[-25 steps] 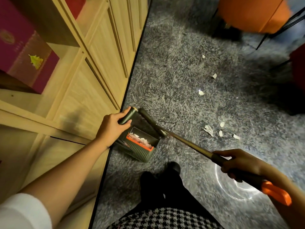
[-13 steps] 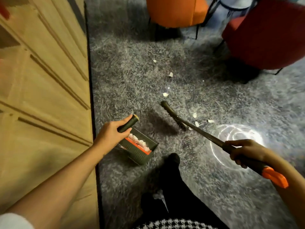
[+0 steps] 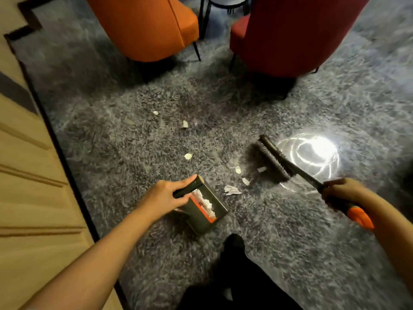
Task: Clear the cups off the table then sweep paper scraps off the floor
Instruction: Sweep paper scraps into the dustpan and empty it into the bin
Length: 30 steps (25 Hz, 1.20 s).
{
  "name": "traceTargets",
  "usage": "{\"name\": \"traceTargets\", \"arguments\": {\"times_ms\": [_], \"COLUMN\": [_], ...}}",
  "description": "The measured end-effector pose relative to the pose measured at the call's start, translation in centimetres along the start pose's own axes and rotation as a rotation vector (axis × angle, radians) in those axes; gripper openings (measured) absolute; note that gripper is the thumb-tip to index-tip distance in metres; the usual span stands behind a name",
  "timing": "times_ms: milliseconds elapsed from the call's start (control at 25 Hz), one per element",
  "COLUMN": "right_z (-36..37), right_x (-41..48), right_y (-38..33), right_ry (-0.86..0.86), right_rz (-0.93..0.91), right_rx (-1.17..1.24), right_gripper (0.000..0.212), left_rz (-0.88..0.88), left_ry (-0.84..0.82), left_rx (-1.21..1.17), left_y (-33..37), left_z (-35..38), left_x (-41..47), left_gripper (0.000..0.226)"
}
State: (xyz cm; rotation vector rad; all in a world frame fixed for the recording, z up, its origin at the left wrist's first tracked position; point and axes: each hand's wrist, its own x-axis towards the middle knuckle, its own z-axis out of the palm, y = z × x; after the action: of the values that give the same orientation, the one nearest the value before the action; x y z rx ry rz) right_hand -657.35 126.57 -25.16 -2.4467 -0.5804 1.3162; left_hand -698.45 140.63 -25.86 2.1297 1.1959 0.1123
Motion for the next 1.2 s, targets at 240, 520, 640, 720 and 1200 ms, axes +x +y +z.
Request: {"name": "traceTargets", "arguments": {"times_ms": [240, 520, 640, 720, 1200], "right_z": [6.0, 16.2, 18.3, 19.0, 14.3], "right_x": [2.1, -7.0, -11.4, -13.8, -17.5], "right_y": [-1.6, -1.4, -1.7, -1.9, -1.2], "right_ry": [-0.019, -0.233, -0.323, -0.364, -0.463], "right_rz": [0.084, 0.197, 0.218, 0.201, 0.192], "right_rx": [-0.063, -0.097, -0.041, -0.037, 0.287], "right_gripper": [0.003, 0.018, 0.037, 0.045, 0.062], "left_rz": [0.138, 0.091, 0.118, 0.147, 0.109], "left_ry": [0.0, -0.079, -0.09, -0.097, -0.257], "left_rx": [0.144, 0.0, -0.032, -0.02, -0.074], "left_y": [-1.9, -4.1, -3.7, -3.2, -4.5], "left_z": [-2.4, -5.8, -6.0, -5.9, -5.8], "left_x": [4.5, 7.9, 8.9, 9.3, 8.9], "left_gripper": [0.067, 0.055, 0.051, 0.05, 0.056]}}
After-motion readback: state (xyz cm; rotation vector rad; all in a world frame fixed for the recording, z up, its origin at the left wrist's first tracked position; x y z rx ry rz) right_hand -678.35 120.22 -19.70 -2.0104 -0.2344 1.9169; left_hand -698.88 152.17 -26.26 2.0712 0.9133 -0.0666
